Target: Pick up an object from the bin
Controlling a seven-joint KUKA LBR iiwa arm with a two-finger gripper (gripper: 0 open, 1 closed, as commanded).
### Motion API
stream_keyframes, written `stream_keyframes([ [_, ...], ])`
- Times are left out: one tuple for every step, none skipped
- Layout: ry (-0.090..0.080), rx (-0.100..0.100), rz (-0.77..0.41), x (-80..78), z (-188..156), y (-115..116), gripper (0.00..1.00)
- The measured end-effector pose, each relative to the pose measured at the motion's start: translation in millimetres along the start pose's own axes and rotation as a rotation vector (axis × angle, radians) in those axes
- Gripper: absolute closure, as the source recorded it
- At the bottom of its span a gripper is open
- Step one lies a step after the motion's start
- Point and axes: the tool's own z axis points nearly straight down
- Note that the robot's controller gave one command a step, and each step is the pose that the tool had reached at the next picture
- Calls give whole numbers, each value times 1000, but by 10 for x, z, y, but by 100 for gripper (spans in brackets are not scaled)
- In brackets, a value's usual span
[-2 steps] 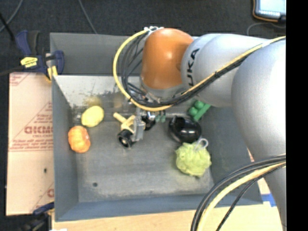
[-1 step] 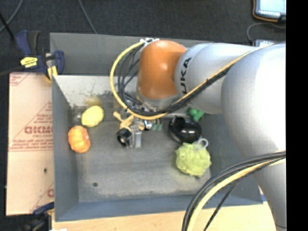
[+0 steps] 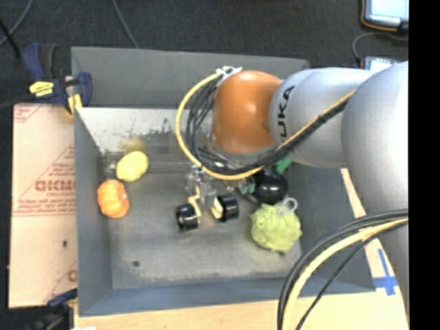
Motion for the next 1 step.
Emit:
stream_keyframes([
  [0,0,1,0,0,1,100],
])
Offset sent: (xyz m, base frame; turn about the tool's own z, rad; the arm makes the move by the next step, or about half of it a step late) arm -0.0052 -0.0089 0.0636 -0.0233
